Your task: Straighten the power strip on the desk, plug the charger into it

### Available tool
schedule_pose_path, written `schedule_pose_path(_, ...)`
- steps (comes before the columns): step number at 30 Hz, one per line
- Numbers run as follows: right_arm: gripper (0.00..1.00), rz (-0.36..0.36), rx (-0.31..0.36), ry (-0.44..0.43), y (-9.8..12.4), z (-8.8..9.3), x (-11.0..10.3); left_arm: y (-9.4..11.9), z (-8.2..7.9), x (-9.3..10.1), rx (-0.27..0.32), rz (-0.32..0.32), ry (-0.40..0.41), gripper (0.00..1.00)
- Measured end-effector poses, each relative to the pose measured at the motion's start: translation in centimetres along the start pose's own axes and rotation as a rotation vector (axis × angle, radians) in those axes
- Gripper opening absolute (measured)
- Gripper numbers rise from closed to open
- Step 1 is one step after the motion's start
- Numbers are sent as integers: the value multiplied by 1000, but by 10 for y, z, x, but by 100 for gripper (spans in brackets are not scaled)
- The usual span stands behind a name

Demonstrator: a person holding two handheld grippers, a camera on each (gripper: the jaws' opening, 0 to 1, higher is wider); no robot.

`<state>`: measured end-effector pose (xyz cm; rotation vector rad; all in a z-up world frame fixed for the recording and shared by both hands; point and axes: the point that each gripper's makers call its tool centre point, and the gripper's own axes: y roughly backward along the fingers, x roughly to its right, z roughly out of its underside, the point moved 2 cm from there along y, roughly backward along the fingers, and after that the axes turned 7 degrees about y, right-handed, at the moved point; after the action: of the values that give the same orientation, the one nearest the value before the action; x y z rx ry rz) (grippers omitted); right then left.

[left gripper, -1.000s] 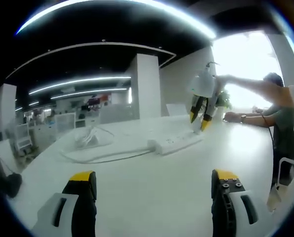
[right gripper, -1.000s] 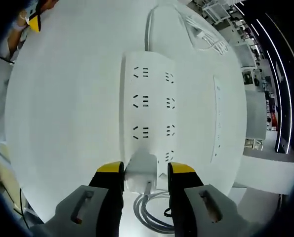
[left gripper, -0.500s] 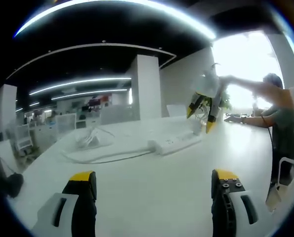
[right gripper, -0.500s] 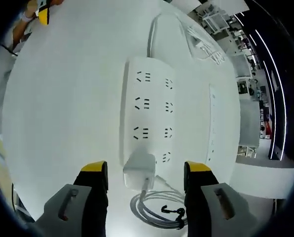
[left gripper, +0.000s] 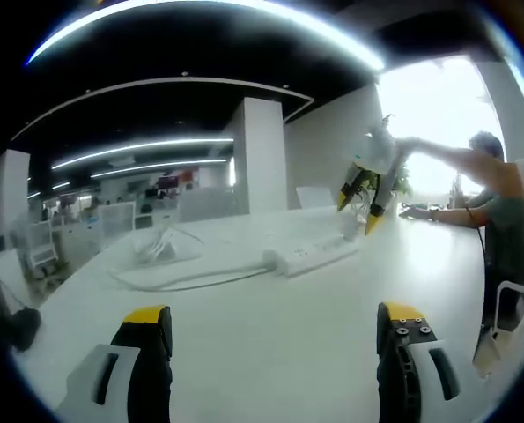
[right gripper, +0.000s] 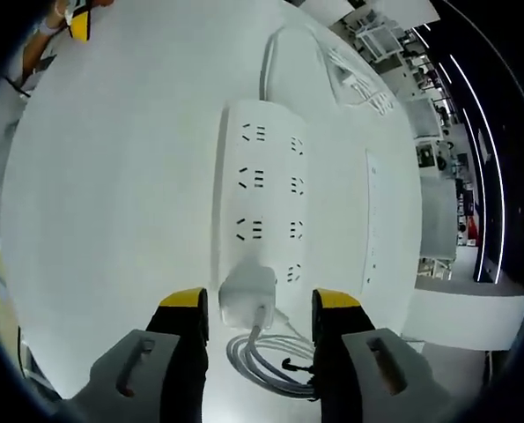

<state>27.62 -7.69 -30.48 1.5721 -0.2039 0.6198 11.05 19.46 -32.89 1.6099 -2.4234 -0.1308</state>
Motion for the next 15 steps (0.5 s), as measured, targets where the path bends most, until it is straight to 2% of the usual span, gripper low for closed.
schedule_pose_path(3, 38, 3, 3, -9, 0, 1, 1, 0, 0, 1, 0, 2, 0, 99)
schedule_pose_path(11, 32, -17, 10, -15, -2, 1, -3, 0, 0, 1, -1, 3, -1, 99)
schedule_pose_path(15, 25, -45, 18, -1, -4, -1, -8, -1, -1, 1, 0, 5, -3, 99)
